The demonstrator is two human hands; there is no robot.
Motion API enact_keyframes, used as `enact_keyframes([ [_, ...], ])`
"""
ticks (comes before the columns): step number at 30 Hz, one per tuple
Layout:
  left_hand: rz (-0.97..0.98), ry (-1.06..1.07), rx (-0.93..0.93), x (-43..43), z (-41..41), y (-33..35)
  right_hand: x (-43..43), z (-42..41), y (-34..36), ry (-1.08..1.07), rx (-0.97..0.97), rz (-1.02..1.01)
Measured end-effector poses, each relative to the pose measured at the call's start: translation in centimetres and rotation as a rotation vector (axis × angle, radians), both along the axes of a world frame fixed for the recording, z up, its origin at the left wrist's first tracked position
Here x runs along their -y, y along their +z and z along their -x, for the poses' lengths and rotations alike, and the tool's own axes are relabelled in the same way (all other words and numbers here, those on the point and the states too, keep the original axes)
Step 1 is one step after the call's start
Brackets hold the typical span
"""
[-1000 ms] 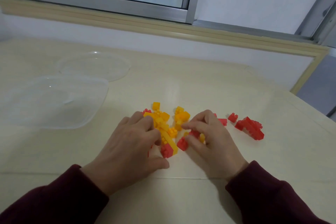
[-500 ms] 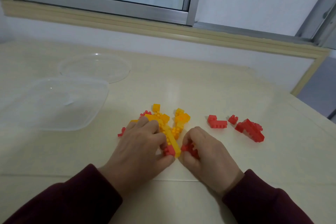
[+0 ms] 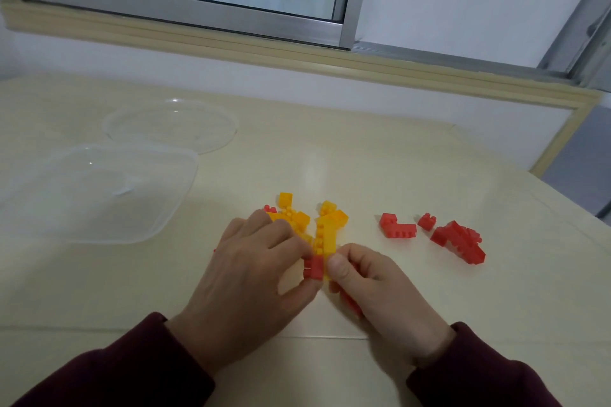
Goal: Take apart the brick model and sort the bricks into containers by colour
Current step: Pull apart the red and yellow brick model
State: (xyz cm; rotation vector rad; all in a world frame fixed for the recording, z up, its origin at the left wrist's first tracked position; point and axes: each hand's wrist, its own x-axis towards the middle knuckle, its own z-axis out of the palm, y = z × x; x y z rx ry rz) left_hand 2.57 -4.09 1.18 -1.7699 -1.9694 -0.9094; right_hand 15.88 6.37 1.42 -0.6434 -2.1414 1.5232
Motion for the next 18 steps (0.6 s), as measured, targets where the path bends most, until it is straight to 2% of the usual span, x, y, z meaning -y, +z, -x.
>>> enact_keyframes([
  [7, 0.039, -0.119, -0.108, 0.3, 0.6, 0.1, 0.0, 0.2, 0.0, 0.110, 0.033, 0.012],
  [12, 0.046, -0.197, -0.030, 0.9, 1.6, 0.4, -0.5, 0.1, 0.0, 0.157, 0.073, 0.032],
  [13, 0.063, -0.199, -0.024, 1.1, 2.0, 0.4, -0.6, 0.0, 0.0, 0.136, 0.088, -0.018],
  [15, 0.091, -0.170, 0.001, 1.7, 2.8, 0.5, -0.9, 0.0, -0.3, 0.028, 0.125, -0.263],
  [18, 0.031, -0.068, 0.169, 2.7, 3.8, 0.8, -0.9, 0.2, -0.8, -0.163, 0.171, -0.566],
])
